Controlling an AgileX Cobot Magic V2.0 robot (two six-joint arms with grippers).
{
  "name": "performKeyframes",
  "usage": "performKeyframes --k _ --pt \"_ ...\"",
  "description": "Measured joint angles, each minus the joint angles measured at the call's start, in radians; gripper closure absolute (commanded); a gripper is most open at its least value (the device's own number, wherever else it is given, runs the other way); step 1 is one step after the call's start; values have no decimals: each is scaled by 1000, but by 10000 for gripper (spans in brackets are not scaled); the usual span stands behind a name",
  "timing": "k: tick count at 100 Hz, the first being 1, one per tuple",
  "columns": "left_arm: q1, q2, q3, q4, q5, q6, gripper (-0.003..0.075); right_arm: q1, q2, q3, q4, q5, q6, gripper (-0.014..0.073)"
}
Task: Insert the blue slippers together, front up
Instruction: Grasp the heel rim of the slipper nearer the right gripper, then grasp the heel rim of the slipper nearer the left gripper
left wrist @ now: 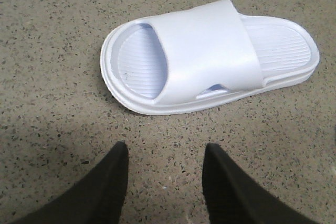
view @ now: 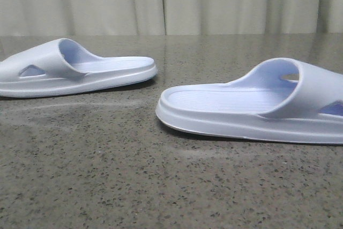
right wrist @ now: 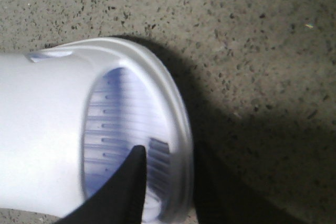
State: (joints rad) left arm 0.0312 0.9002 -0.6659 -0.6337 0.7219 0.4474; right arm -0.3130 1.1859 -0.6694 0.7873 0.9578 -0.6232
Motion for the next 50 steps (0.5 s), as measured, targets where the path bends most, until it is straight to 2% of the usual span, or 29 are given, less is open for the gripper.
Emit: performKeyframes --k 8,17,40,50 --pt "0 0 0 0 0 0 431 0 1 0 7 0 0 635" --pt "4 0 0 -9 -2 1 431 0 1 -2 13 2 0 677" --pt "99 37 -15 -58 -5 2 431 0 1 -5 20 5 0 683" --pt "151 99 -43 -117 30 61 431 0 1 -5 27 5 0 683"
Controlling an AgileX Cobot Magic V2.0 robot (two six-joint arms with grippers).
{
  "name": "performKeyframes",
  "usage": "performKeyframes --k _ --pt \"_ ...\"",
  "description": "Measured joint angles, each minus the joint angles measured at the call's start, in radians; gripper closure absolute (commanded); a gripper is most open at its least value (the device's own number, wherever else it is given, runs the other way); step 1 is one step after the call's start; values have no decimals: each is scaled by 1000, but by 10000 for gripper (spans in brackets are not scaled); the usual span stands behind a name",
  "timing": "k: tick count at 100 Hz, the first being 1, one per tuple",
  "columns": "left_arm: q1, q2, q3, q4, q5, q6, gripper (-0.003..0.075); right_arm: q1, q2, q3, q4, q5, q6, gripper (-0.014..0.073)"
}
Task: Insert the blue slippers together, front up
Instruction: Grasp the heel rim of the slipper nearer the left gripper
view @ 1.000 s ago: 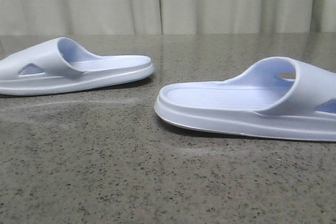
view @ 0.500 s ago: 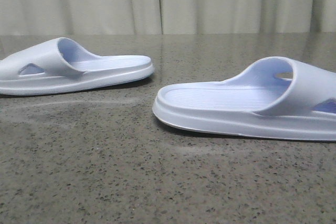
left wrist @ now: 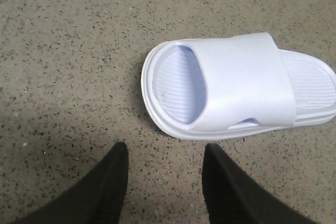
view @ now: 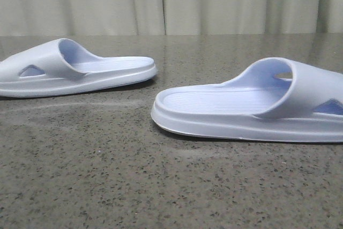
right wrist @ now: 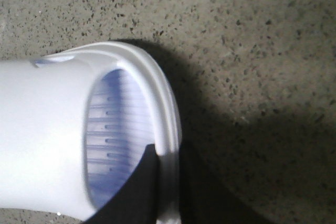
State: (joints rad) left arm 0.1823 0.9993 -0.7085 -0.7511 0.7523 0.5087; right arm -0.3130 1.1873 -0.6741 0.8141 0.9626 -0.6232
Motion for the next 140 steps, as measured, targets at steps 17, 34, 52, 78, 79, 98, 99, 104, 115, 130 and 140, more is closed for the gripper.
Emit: performKeyframes --k 17,34,52,78,79,98,99,104,115,130,140 --pt "49 128 -50 -143 95 118 431 0 0 0 4 2 -2 683" --pt "62 251 -84 -177 127 165 431 0 0 0 11 2 -7 684" --pt "64 354 -121 -211 135 206 431 0 0 0 18 3 -7 684" --pt "64 421 -136 -223 121 248 431 0 0 0 18 3 -7 684" --pt "64 424 -136 -225 122 247 431 0 0 0 18 3 -7 684" --pt "64 480 -136 -288 127 315 431 0 0 0 18 3 -7 684" --pt "64 481 -136 -292 127 319 431 0 0 0 18 3 -7 684" --pt "64 491 -136 -315 127 335 431 0 0 0 18 5 -7 684" --pt "64 506 -136 -343 123 361 431 0 0 0 18 7 -7 683" --pt "64 530 -136 -357 124 376 431 0 0 0 20 7 -11 683" --pt "64 549 -139 -392 139 400 432 0 0 0 20 8 -13 683"
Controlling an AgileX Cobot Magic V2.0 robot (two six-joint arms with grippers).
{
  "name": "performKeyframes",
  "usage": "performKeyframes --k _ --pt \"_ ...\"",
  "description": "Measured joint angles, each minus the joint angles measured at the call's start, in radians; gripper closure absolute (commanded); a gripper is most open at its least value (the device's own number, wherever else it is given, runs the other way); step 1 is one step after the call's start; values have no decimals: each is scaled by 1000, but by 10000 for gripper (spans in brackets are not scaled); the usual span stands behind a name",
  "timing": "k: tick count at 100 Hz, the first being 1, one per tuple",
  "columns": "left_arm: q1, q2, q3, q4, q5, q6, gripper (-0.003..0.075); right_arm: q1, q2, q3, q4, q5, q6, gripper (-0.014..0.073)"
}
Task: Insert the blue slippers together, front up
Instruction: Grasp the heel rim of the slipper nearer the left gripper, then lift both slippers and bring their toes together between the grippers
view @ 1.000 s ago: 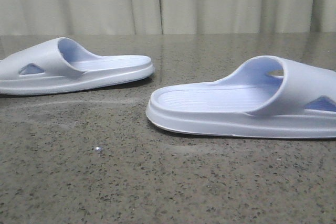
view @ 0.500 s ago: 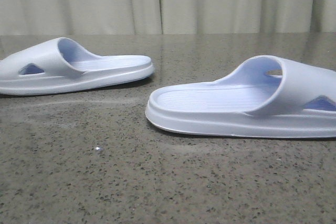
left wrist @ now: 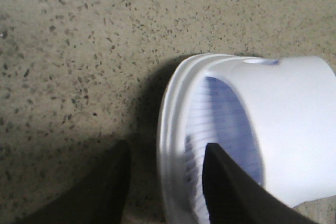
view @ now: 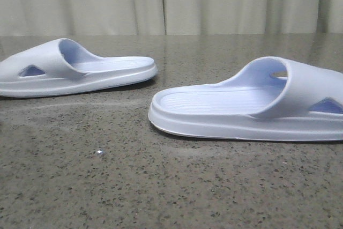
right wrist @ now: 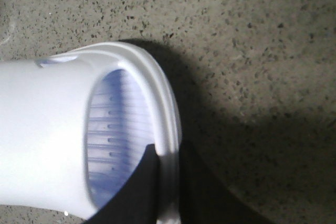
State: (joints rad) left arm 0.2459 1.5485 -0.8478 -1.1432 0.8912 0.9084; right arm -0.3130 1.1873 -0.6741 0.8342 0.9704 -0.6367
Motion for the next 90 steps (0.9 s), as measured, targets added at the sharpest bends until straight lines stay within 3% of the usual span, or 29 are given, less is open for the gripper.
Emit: performKeyframes --k 17,38,90 --pt "0 24 -2 -57 15 28 484 0 0 0 0 0 0 683" --pt "0 30 -2 -58 15 36 707 0 0 0 0 0 0 684" --pt "0 -88 -64 -35 138 46 705 0 0 -87 67 -10 -8 684"
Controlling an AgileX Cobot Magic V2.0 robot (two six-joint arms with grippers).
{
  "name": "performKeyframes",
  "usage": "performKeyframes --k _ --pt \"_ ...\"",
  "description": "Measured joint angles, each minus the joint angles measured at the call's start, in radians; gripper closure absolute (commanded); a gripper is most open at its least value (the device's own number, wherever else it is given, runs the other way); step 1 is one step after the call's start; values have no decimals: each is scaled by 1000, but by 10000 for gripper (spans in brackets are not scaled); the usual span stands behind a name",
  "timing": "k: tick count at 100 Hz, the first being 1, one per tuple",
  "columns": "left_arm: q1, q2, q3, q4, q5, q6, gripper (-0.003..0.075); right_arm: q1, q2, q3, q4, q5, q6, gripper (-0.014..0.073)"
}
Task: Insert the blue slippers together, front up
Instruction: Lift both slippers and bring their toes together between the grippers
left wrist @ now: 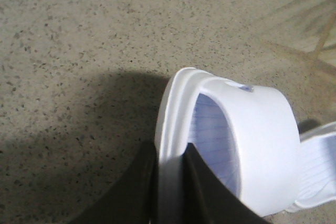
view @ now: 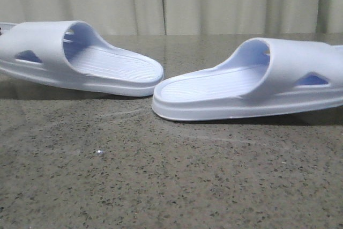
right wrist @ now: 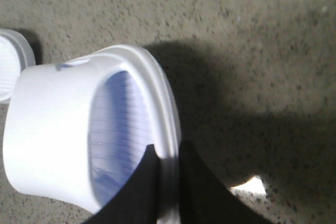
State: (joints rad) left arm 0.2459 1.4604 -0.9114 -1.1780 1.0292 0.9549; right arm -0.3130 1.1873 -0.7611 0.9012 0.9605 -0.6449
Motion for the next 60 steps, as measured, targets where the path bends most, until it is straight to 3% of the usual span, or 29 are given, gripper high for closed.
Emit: performKeyframes --k 34,60 --pt "0 -131 -2 38 19 -20 705 0 -22 -179 28 61 -3 684" --pt "0 -131 -2 44 23 -36 705 0 -55 -208 48 71 -3 684"
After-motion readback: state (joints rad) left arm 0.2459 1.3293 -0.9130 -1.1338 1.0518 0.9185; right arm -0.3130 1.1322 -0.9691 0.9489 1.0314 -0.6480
